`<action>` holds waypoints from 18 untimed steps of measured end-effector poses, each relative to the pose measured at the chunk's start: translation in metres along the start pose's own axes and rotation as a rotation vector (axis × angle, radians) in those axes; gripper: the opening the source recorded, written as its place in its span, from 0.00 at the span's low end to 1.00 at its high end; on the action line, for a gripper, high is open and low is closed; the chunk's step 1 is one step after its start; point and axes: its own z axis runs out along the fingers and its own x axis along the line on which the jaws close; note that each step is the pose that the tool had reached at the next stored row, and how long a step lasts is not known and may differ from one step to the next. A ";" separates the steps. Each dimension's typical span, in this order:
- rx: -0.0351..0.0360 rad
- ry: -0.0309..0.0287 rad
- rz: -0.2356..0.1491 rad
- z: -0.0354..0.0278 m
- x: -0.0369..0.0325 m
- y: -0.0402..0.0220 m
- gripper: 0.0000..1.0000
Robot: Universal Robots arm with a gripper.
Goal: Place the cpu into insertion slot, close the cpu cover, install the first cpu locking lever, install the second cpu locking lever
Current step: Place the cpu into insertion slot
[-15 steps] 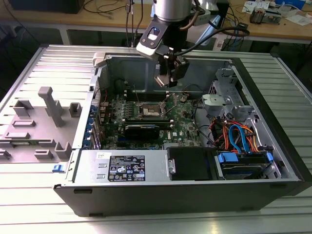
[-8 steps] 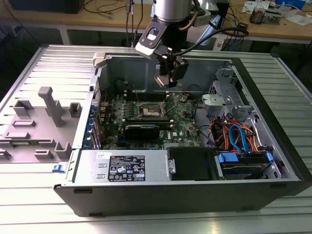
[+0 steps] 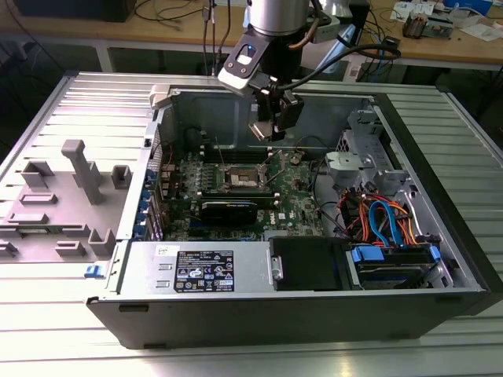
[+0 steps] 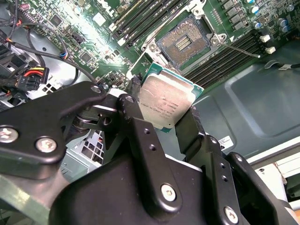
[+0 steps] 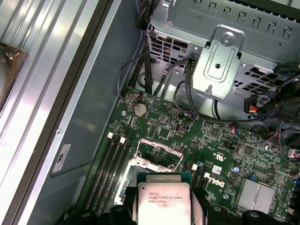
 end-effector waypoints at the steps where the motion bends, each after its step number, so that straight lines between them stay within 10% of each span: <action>1: 0.0000 0.0000 0.000 0.0000 0.0000 0.0000 0.54; 18: 0.0090 -0.0019 0.075 0.0034 0.0014 -0.0048 0.54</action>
